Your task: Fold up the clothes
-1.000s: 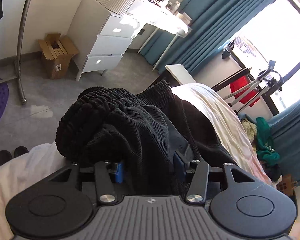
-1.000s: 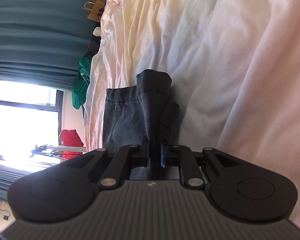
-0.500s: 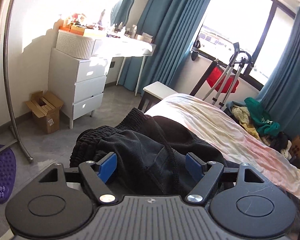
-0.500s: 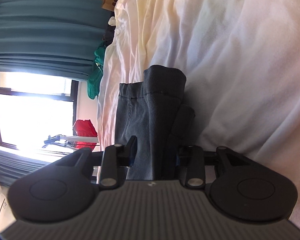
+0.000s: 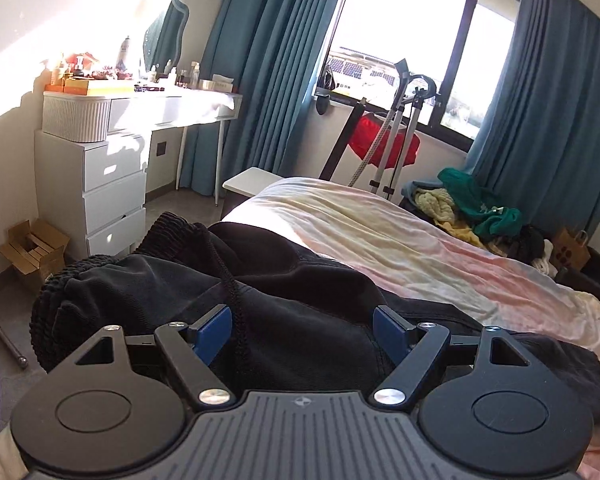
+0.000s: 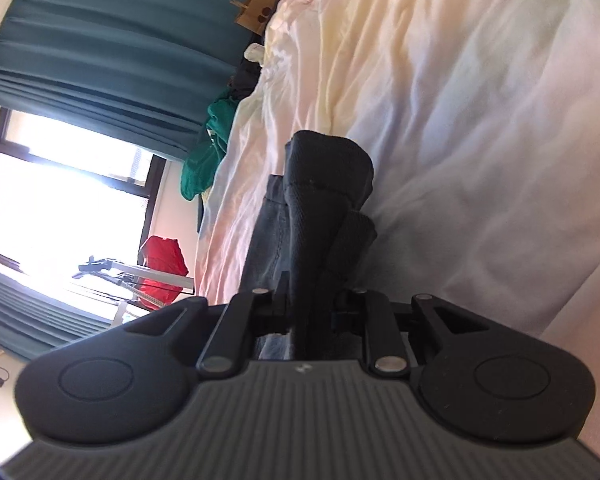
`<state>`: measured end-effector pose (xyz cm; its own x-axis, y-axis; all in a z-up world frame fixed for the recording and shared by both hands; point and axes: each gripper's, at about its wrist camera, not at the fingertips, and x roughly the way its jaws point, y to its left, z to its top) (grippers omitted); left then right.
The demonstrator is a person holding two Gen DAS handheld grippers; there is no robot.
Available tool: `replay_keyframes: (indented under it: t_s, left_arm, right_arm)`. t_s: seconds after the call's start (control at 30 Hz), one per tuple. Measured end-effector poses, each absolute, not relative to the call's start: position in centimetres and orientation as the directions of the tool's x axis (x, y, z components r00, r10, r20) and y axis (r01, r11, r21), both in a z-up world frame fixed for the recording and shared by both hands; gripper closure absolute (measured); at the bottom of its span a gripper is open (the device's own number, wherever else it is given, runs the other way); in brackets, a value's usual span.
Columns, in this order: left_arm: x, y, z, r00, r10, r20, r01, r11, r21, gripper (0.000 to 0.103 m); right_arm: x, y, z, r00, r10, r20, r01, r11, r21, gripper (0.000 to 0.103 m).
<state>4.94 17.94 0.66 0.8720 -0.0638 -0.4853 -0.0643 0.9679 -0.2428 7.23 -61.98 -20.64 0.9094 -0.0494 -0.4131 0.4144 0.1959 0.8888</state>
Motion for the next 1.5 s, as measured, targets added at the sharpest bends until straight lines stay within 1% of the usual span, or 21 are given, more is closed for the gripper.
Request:
replay_keyframes:
  t_s: [0.03, 0.1, 0.2, 0.3, 0.33, 0.37, 0.4, 0.47, 0.5, 0.57, 0.63, 0.67, 0.7, 0.9, 1.0, 1.13, 1.37, 1.5]
  left_arm:
    - [5.4, 17.8, 0.2, 0.866, -0.071, -0.495, -0.059, 0.969, -0.242, 0.023]
    - [6.1, 17.3, -0.6, 0.855, -0.083, -0.512, -0.04, 0.974, -0.224, 0.023]
    - [6.4, 17.2, -1.5, 0.853, -0.08, -0.516, -0.03, 0.979, -0.201, 0.023]
    - [6.7, 17.4, -2.0, 0.849, -0.08, -0.522, -0.034, 0.978, -0.206, 0.023]
    - [6.8, 17.4, -2.2, 0.848, -0.081, -0.524, -0.035, 0.978, -0.208, 0.023]
    - [6.9, 17.5, -2.3, 0.847, -0.081, -0.526, -0.037, 0.977, -0.209, 0.023]
    - [7.0, 17.5, -2.4, 0.847, -0.083, -0.525, -0.036, 0.977, -0.212, 0.023]
    - [7.1, 17.6, -2.5, 0.849, -0.091, -0.52, -0.029, 0.976, -0.218, 0.023]
    - [7.1, 17.5, -2.5, 0.849, -0.092, -0.52, -0.027, 0.976, -0.217, 0.023]
    - [7.1, 17.3, -2.6, 0.848, -0.093, -0.522, -0.024, 0.977, -0.212, 0.023]
    - [7.1, 17.3, -2.7, 0.847, -0.092, -0.524, -0.022, 0.978, -0.207, 0.023]
    - [7.2, 17.2, -2.8, 0.846, -0.09, -0.526, -0.022, 0.979, -0.204, 0.023]
    - [7.2, 17.2, -2.8, 0.845, -0.088, -0.528, -0.023, 0.98, -0.2, 0.023]
    - [7.2, 16.8, -2.9, 0.846, -0.063, -0.53, -0.024, 0.987, -0.156, 0.023]
    - [7.2, 16.6, -2.4, 0.858, -0.034, -0.512, -0.029, 0.993, -0.116, 0.023]
    - [8.4, 15.4, -1.4, 0.853, -0.011, -0.521, -0.035, 0.996, -0.079, 0.023]
    - [11.3, 9.2, 0.0, 0.86, -0.071, -0.505, 0.06, 0.997, -0.038, 0.022]
    - [12.4, 5.5, -1.7, 0.845, -0.1, -0.526, 0.113, 0.994, -0.007, 0.022]
  right_arm:
    - [7.2, -62.1, -21.3, 0.906, -0.037, -0.422, 0.422, 0.178, 0.889, 0.074]
    - [7.2, -62.3, -22.0, 0.916, -0.022, -0.401, 0.4, 0.155, 0.903, 0.073]
    - [7.6, -62.1, -21.6, 0.94, -0.029, -0.339, 0.339, 0.172, 0.925, 0.073]
    - [8.3, -61.6, -20.1, 0.967, -0.038, -0.253, 0.254, 0.247, 0.935, 0.073]
    - [8.6, -61.4, -19.7, 0.968, -0.039, -0.246, 0.247, 0.272, 0.93, 0.073]
    - [8.9, -61.1, -19.4, 0.967, -0.04, -0.25, 0.251, 0.296, 0.922, 0.073]
    - [9.2, -60.9, -19.3, 0.96, -0.042, -0.276, 0.275, 0.311, 0.91, 0.073]
    - [9.9, -60.8, -19.9, 0.931, -0.048, -0.363, 0.36, 0.301, 0.883, 0.073]
    - [10.1, -60.9, -20.3, 0.922, -0.047, -0.385, 0.381, 0.291, 0.878, 0.073]
    - [10.2, -61.0, -21.0, 0.916, -0.045, -0.398, 0.394, 0.278, 0.876, 0.073]
    - [10.0, -60.9, -20.8, 0.908, -0.066, -0.413, 0.413, 0.304, 0.859, 0.08]
    - [10.0, -60.8, -20.6, 0.903, -0.076, -0.423, 0.424, 0.316, 0.849, 0.087]
    - [10.1, -60.7, -20.4, 0.899, -0.085, -0.431, 0.433, 0.327, 0.84, 0.091]
    - [9.8, -59.8, -17.8, 0.906, -0.138, -0.399, 0.421, 0.358, 0.833, 0.094]
    - [9.6, -59.9, -16.9, 0.913, -0.158, -0.376, 0.408, 0.365, 0.837, 0.094]
    - [9.2, -60.3, -16.2, 0.917, -0.185, -0.354, 0.398, 0.361, 0.843, 0.094]
    - [8.5, -61.1, -15.2, 0.92, -0.23, -0.316, 0.381, 0.345, 0.858, 0.094]
    - [7.8, -61.9, -15.8, 0.914, -0.24, -0.327, 0.391, 0.312, 0.866, 0.094]
